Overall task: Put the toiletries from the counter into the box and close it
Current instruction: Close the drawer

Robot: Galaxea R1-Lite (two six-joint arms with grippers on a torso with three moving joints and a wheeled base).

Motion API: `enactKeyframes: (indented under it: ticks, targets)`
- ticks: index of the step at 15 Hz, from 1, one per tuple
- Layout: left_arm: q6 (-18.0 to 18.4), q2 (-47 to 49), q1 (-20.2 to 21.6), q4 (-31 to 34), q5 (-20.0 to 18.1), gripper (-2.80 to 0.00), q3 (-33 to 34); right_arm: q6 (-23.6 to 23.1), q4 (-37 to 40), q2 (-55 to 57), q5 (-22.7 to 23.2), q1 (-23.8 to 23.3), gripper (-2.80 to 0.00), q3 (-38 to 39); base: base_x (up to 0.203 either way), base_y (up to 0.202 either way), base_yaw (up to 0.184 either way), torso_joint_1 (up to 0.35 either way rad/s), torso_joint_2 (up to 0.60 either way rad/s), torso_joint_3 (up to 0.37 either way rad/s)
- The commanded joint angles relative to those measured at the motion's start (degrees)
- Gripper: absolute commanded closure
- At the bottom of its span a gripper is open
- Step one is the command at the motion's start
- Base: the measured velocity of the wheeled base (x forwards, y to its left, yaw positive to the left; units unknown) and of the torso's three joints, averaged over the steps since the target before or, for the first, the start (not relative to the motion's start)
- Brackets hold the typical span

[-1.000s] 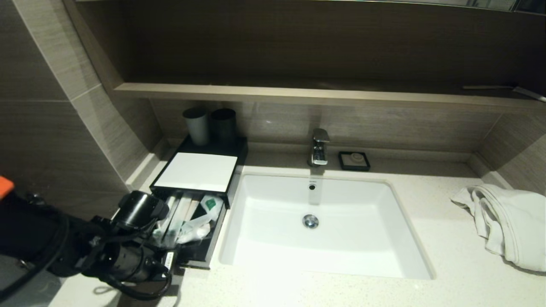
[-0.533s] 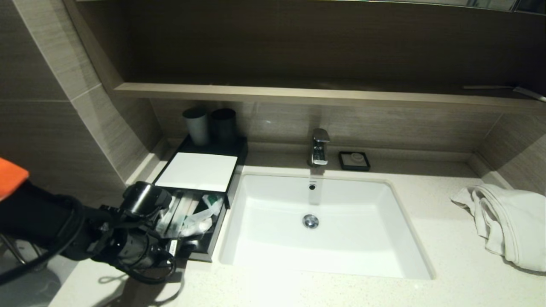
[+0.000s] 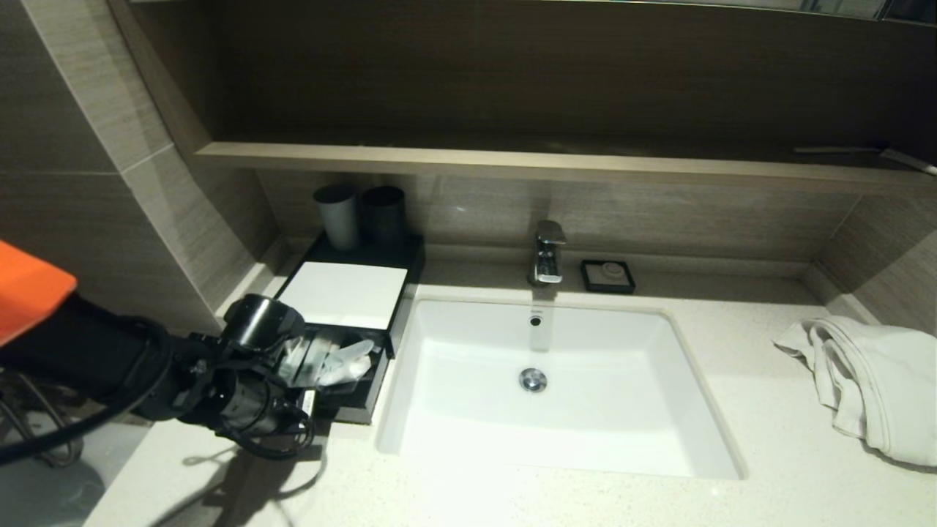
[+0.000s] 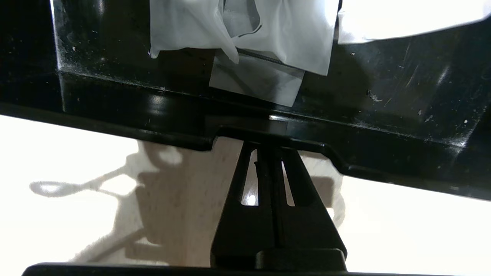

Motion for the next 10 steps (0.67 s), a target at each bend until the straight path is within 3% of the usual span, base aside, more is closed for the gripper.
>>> enactKeyframes:
  ticks: [1,10]
  targets:
    - [0.1,1.1,0.5,0.1,0.0,0.00,-1.6,0.0,0.0,0.0,0.0,0.0,0.00,0.0,0.000,0.000,0.000,0.000,0.00,0.000]
    - [0.5,5.0,1.5,0.1,0.0,0.00,-7.8,0.0,0.0,0.0,0.0,0.0,0.00,0.0,0.000,0.000,0.000,0.000,0.00,0.000]
